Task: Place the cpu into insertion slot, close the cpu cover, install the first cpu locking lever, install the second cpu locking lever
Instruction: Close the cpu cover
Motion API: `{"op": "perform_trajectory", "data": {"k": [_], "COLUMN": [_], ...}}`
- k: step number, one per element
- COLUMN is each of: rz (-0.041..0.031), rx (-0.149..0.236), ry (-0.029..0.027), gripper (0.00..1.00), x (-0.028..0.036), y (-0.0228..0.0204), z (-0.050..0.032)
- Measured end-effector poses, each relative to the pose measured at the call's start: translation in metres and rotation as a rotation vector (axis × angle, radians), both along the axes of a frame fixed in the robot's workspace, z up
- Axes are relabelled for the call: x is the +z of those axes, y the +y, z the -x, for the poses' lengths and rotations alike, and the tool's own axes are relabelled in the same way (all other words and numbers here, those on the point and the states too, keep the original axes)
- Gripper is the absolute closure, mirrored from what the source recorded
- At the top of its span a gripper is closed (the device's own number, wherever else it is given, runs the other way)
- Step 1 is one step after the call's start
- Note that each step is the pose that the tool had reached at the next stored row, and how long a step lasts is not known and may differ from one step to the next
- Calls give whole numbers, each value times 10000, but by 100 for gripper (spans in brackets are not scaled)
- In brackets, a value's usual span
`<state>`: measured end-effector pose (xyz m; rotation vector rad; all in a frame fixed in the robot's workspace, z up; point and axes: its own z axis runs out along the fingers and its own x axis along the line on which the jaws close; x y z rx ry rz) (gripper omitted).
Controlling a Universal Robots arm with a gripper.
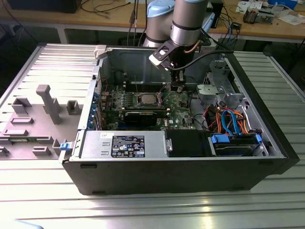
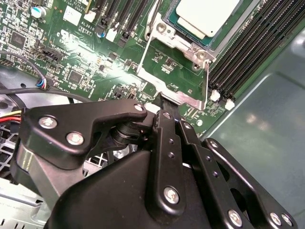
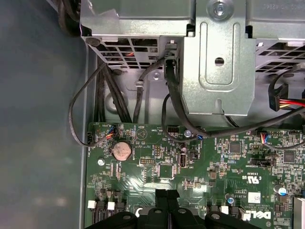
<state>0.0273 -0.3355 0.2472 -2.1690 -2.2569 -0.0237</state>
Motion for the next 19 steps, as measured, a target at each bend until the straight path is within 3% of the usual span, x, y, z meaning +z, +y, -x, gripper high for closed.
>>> {"op": "perform_trajectory", "data": {"k": [19], "rz": [1], "rx": [0], "ry": [3], "gripper": [89], "x": [-9], "y": [0], "z": [61]}}
